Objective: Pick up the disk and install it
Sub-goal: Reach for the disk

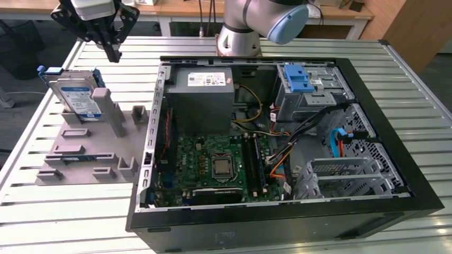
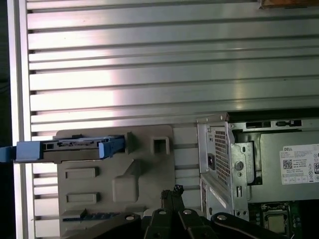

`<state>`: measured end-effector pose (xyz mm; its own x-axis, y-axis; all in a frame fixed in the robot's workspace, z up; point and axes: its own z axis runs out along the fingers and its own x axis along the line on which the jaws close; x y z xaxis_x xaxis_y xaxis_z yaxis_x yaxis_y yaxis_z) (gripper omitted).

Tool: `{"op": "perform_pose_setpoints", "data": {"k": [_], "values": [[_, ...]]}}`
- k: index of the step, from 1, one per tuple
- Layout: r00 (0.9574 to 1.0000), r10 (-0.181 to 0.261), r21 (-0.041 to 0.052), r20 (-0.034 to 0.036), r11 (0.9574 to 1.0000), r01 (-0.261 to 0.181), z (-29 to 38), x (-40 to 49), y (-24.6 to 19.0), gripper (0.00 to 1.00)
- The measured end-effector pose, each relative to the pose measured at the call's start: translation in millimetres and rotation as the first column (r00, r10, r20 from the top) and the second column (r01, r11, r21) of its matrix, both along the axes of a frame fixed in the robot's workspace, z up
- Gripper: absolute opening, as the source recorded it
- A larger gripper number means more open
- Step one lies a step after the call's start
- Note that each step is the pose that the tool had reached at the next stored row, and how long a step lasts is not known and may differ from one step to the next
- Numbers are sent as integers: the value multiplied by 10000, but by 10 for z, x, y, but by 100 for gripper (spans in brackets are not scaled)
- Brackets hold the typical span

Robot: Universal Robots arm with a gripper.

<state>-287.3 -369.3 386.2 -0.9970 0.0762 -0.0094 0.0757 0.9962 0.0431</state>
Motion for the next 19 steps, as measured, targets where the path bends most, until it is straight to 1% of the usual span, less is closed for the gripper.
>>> {"op": "perform_pose_setpoints", "data": {"k": [19], "values": [[10000, 0, -1, -13, 10000, 0, -23, -119, 29, 11]]}}
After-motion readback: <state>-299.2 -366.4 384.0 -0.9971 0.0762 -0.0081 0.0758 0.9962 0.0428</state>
